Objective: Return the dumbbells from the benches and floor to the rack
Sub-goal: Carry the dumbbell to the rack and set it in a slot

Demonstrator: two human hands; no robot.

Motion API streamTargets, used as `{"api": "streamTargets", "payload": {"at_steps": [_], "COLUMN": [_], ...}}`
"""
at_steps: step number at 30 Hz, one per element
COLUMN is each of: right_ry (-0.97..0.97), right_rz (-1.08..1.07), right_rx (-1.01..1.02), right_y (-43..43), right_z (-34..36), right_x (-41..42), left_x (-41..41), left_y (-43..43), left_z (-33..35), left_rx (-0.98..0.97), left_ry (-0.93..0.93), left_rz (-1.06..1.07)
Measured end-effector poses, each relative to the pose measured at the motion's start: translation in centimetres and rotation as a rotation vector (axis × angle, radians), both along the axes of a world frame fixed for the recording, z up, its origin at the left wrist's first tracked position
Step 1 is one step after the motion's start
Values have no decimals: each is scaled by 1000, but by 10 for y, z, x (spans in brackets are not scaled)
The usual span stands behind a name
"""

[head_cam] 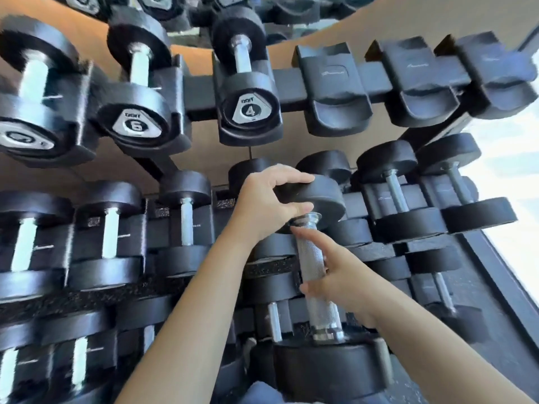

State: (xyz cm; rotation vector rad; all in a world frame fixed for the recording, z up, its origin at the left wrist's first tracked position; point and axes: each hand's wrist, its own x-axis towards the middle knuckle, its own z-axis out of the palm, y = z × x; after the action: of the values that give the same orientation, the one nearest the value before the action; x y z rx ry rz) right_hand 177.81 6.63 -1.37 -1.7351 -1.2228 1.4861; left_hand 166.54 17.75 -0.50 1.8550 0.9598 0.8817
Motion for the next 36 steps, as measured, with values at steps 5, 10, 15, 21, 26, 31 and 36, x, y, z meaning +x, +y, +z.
{"api": "streamTargets", "payload": {"at_steps": [5, 10, 15, 21, 26, 31, 36], "right_ry": [31, -18, -58, -5, -57, 13, 9], "right_rz": [-72, -77, -87, -56, -36, -51, -43], "right_rx": [26, 25, 12, 80, 124, 85, 74], "right_y": [29, 65, 112, 176, 227, 243, 240], "right_z": [1, 4, 9, 8, 13, 15, 17], "right_x": [27, 68, 113, 156, 177, 194, 198], "left_x": [33, 75, 122, 158, 177, 194, 192], "left_y": [38, 75, 120, 177, 222, 245, 246], "left_z": [2, 6, 8, 9, 13, 18, 23], "left_rx": [23, 22, 1, 87, 84, 73, 107], "left_ry": [-15, -7, -18, -29, -50, 4, 2], "left_rz": [-71, -93, -58, 18, 86, 36, 20]}}
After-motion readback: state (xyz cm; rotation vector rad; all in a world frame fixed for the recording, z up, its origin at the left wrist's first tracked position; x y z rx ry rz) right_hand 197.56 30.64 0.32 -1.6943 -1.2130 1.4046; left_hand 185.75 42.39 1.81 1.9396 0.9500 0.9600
